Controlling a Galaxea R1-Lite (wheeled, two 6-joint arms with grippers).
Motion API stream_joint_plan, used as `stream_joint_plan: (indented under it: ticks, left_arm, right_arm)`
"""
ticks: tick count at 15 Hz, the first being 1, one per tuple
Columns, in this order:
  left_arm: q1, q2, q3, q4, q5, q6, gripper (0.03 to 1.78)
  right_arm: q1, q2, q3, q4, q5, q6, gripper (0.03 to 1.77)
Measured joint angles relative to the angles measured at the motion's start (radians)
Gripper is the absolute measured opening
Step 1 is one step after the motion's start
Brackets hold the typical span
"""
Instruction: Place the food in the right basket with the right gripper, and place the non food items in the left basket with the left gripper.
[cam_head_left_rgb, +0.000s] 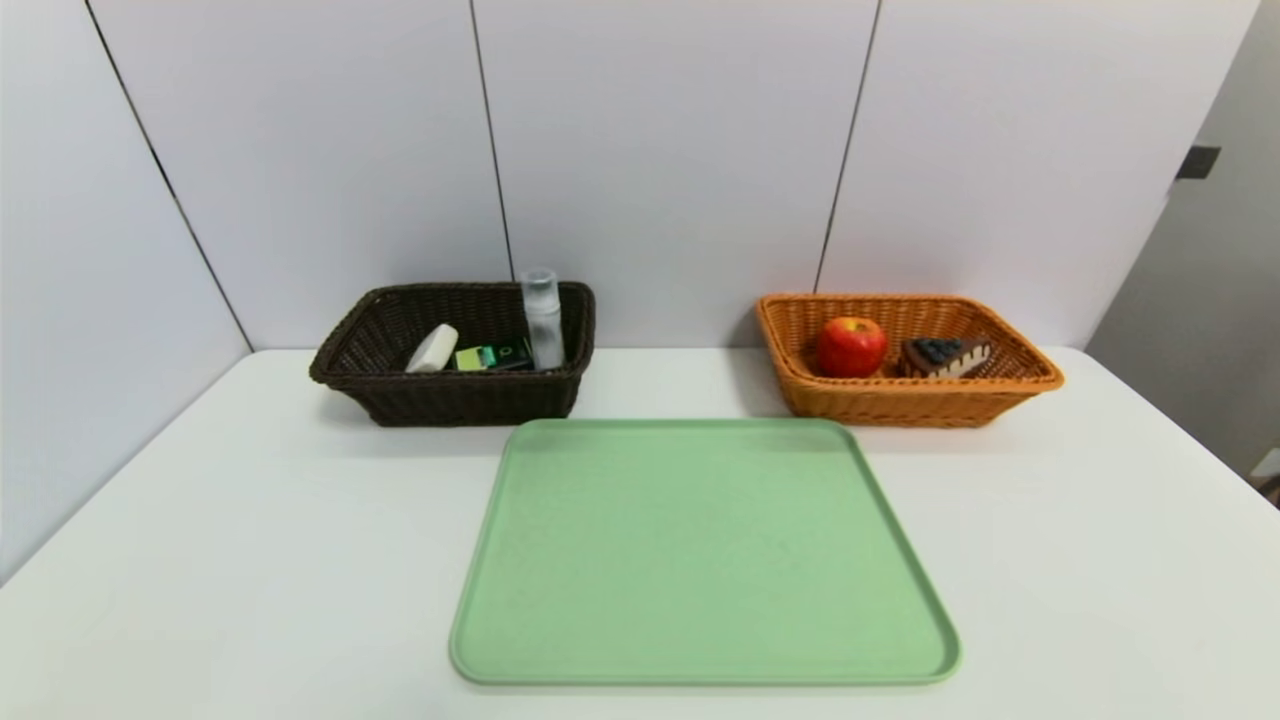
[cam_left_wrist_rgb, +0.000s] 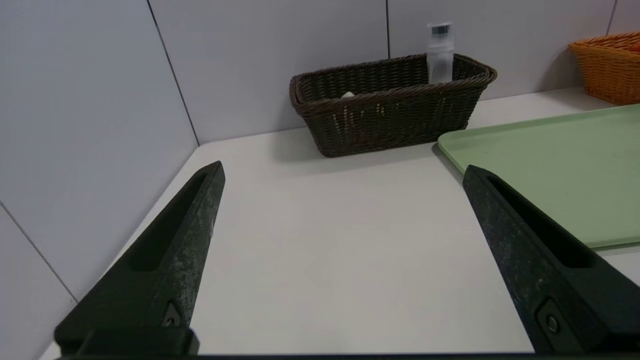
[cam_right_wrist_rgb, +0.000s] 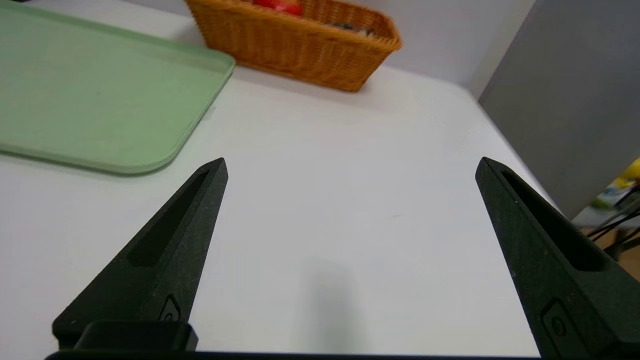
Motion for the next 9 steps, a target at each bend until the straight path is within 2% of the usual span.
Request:
stream_joint_plan:
  ticks: [1, 2, 3, 4, 5, 9]
  left_arm:
    - [0.0, 0.0, 0.004, 0.066, 0.026, -0.055, 1.69]
    - [0.0, 0.0, 0.004, 0.153, 0.043, -0.098, 1.69]
    - [0.001, -0.001, 0.003, 0.231, 0.049, -0.126, 1.69]
    - [0.001, -0.001, 0.002, 0.261, 0.052, -0.142, 1.69]
    - [0.001, -0.001, 0.001, 0.263, 0.057, -0.154, 1.69]
    - [0.001, -0.001, 0.006, 0.249, 0.058, -0.152, 1.69]
  right_arm:
    - [0.0, 0.0, 0.003, 0.027, 0.023, 0.032, 1.71]
    - [0.0, 0.0, 0.003, 0.029, 0.024, 0.064, 1.71]
    - [0.0, 0.0, 0.005, 0.033, 0.018, 0.1, 1.71]
    - [0.0, 0.0, 0.005, 0.032, 0.004, 0.141, 1.71]
    - [0.0, 0.0, 0.005, 0.031, -0.01, 0.169, 1.71]
    - [0.0, 0.0, 0.006, 0.031, -0.022, 0.201, 1.71]
